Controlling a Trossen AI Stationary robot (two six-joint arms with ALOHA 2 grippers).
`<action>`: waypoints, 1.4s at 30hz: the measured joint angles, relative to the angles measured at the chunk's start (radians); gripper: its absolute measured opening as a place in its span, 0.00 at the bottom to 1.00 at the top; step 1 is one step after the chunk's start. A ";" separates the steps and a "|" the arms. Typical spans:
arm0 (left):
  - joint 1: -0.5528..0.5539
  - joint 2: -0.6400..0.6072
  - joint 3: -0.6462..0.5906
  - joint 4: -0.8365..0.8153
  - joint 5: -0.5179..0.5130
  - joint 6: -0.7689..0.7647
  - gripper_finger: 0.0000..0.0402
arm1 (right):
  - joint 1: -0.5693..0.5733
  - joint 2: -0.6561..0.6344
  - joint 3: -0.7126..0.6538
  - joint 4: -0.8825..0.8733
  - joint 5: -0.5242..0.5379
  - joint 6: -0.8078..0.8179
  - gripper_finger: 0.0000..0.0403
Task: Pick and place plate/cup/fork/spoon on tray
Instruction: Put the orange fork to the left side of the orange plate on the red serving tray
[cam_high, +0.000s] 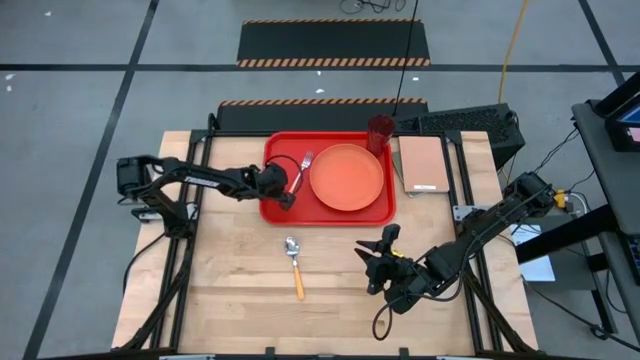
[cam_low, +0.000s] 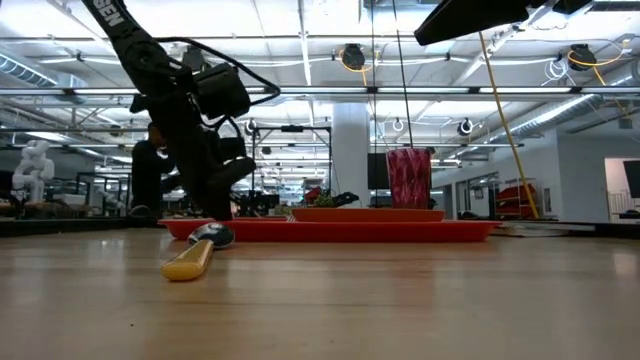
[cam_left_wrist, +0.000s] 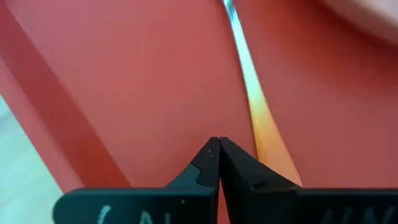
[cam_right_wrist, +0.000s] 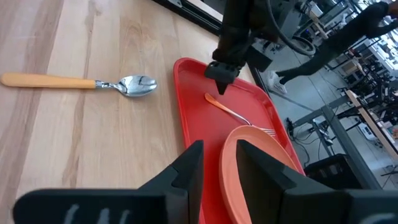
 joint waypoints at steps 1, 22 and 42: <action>-0.003 -0.001 0.000 -0.007 0.002 0.005 0.04 | 0.000 0.000 0.000 0.001 0.000 0.000 0.21; -0.116 -0.001 0.000 -0.044 -0.015 0.052 0.01 | 0.000 0.000 0.000 0.003 0.001 0.000 0.21; -0.120 0.080 0.002 0.063 -0.072 0.155 0.01 | 0.000 0.000 0.000 0.017 0.002 -0.015 0.21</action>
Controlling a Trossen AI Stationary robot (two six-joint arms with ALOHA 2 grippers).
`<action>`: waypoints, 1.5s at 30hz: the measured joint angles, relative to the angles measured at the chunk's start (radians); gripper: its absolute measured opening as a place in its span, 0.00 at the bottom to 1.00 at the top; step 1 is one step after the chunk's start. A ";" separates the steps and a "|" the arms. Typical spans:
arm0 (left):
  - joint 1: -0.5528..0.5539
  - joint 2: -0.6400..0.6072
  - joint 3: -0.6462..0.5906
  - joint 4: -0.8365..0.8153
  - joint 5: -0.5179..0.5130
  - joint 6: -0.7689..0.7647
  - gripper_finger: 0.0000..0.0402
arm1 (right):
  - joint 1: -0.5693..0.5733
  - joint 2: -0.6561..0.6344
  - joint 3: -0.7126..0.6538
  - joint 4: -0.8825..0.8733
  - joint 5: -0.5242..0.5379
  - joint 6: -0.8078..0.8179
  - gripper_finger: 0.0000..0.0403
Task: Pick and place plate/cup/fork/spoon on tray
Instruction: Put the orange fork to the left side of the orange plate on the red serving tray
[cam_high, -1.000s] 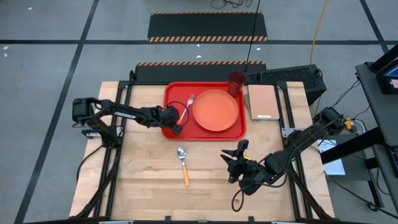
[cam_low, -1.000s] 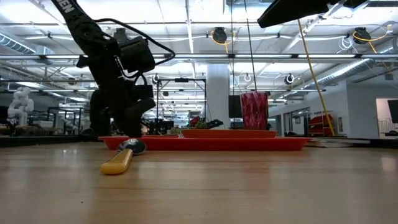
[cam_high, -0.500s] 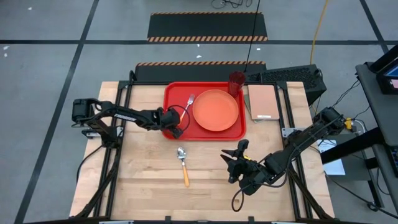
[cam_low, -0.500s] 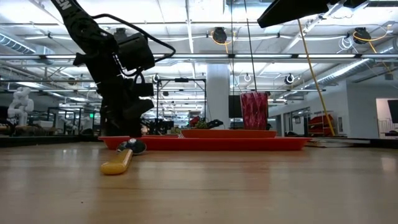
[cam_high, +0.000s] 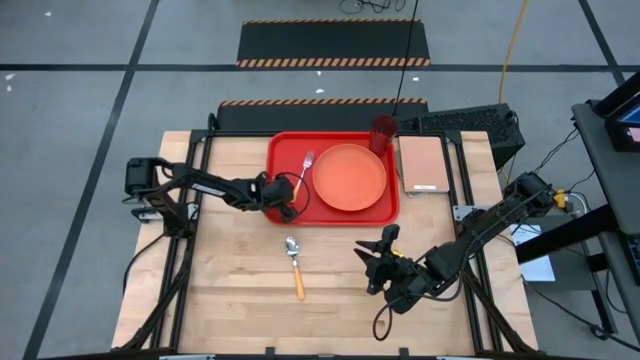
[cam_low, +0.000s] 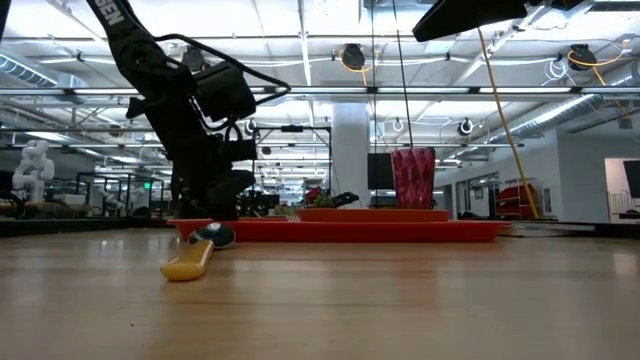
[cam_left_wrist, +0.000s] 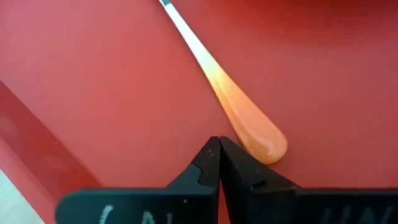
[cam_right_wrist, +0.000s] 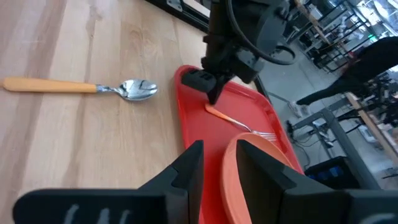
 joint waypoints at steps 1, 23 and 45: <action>-0.005 0.007 0.000 0.015 -0.001 0.001 0.02 | 0.000 0.000 0.000 0.001 -0.001 0.000 0.21; -0.076 0.009 -0.003 0.082 0.039 0.047 0.01 | 0.000 0.000 0.000 0.001 -0.001 -0.001 0.21; -0.106 0.078 -0.003 0.243 0.046 0.089 0.01 | 0.000 0.000 0.000 0.000 -0.001 -0.001 0.21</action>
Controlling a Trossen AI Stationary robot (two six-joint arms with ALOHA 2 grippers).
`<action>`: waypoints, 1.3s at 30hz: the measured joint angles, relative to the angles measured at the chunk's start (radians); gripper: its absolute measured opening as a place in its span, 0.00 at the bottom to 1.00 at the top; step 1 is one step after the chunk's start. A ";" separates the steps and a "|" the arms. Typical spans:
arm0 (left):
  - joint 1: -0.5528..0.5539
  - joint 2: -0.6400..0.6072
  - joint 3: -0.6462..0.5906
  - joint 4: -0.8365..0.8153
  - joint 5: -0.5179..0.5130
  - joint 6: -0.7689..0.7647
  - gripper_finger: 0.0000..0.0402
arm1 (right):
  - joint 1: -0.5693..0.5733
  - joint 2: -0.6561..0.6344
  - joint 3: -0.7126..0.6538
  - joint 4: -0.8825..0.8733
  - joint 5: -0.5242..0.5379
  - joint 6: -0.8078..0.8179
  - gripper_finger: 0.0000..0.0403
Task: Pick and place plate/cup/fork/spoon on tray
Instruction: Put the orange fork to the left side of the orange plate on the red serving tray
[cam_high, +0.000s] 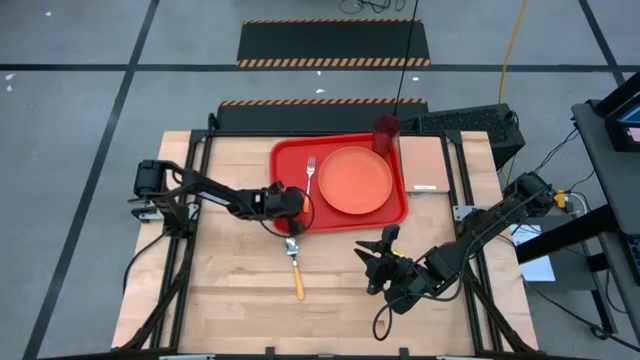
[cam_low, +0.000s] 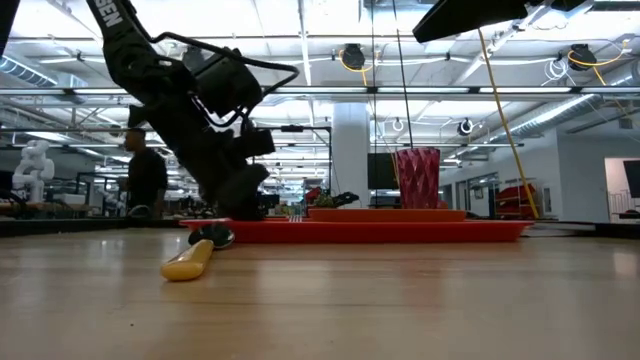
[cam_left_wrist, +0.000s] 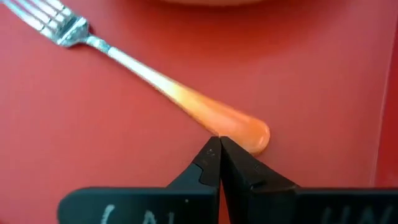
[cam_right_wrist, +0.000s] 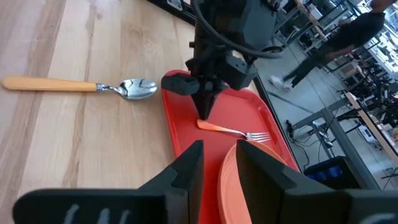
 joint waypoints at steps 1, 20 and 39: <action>0.000 0.012 0.000 0.020 0.000 0.002 0.01 | 0.000 0.000 0.000 0.001 0.000 0.000 0.21; -0.004 0.040 0.003 0.130 0.026 0.029 0.02 | 0.000 0.000 0.000 -0.006 0.000 0.000 0.21; 0.001 0.043 0.005 0.196 0.019 0.057 0.02 | 0.000 0.000 0.000 -0.006 0.000 0.001 0.21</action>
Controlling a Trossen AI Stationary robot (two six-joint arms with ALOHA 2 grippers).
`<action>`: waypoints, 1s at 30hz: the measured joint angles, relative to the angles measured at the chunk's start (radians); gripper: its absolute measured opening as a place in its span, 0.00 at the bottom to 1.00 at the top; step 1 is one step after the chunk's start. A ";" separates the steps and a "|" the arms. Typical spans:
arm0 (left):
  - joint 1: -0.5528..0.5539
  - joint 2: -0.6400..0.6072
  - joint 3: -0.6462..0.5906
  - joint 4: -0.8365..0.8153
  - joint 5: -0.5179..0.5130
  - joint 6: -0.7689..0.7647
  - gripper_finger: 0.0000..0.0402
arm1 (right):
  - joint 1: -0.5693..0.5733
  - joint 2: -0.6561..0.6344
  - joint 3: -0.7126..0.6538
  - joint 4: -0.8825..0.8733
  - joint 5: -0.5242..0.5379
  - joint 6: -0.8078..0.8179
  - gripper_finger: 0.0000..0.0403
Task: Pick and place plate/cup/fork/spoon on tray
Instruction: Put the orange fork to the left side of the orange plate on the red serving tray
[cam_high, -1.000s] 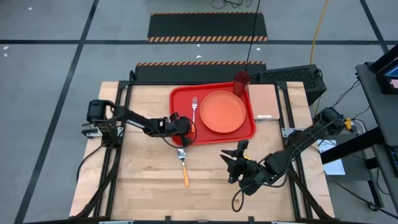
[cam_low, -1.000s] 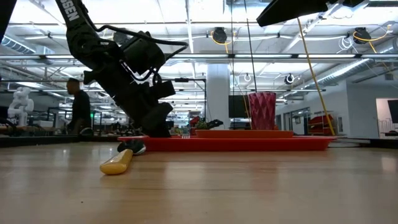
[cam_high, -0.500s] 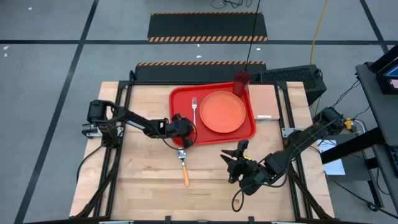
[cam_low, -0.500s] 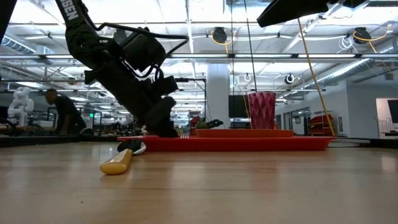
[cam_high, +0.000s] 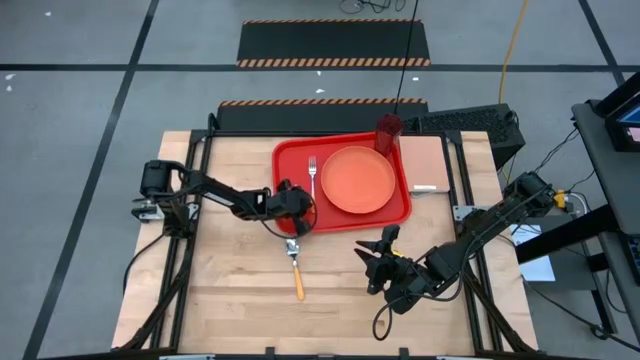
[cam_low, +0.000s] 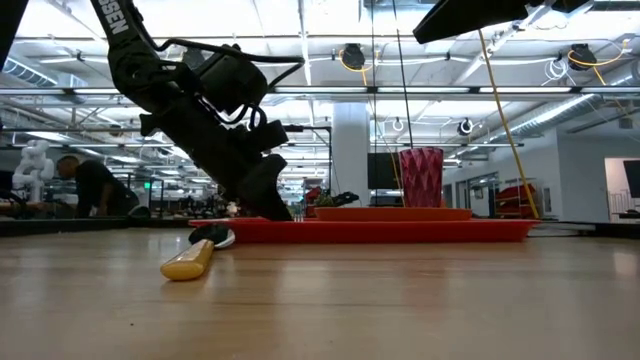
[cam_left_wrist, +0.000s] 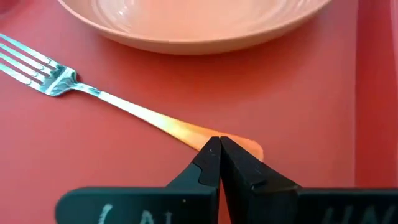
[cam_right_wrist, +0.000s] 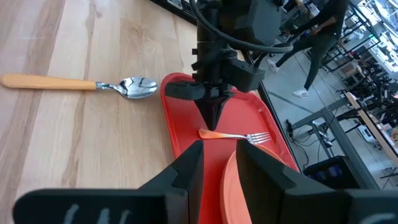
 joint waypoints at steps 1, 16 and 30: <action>0.000 0.010 0.001 0.010 -0.001 0.002 0.02 | 0.000 0.000 0.000 -0.001 0.000 0.000 0.21; 0.030 0.036 0.015 0.078 0.008 0.045 0.02 | 0.000 0.000 0.000 -0.002 0.000 0.000 0.21; -0.023 -0.070 0.070 -0.185 0.045 0.027 0.01 | 0.000 0.000 0.000 -0.010 0.000 0.000 0.21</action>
